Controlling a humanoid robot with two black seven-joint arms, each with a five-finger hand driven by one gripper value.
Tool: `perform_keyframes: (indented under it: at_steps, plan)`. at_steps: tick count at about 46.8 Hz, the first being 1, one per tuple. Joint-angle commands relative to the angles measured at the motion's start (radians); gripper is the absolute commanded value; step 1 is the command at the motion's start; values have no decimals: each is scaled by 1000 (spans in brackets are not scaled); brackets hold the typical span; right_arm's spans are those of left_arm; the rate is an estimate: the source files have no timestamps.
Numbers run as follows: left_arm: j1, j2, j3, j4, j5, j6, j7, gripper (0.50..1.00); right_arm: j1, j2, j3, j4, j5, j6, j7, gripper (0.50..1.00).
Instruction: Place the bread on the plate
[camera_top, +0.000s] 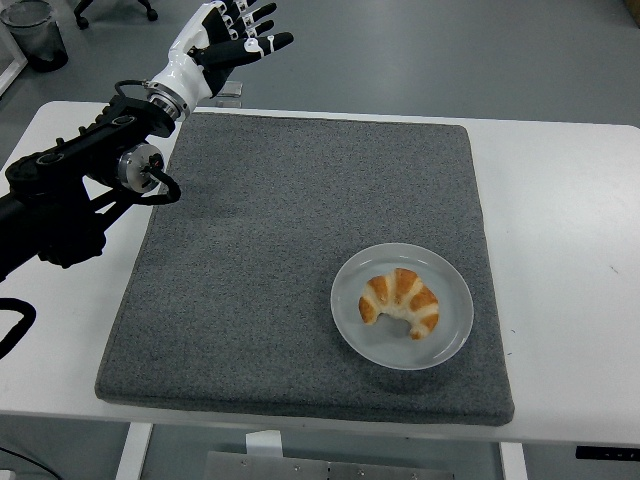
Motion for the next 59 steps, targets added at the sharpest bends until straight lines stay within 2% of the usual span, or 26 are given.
perform_keyframes:
  at_steps: [1,9,16,21,27,59]
  plan:
    - [0,8,0,21,-3,-3,0,984,0,0,0,0,1,0,0,938]
    - [0,11,-2,38,-49,-19,1,984,0,0,0,0,-1,-2,0,938]
    - [0,26,0,64,-164,-52,1,984,0,0,0,0,-1,0,0,940]
    - [5,34,3,67,-182,-78,1,984,0,0,0,0,-1,0,0,938]
    - [35,35,0,65,-182,-80,1,984,0,0,0,0,-1,-2,0,938]
    - [37,48,2,67,-176,-80,0,986,0,0,-2,0,-1,-3,0,938]
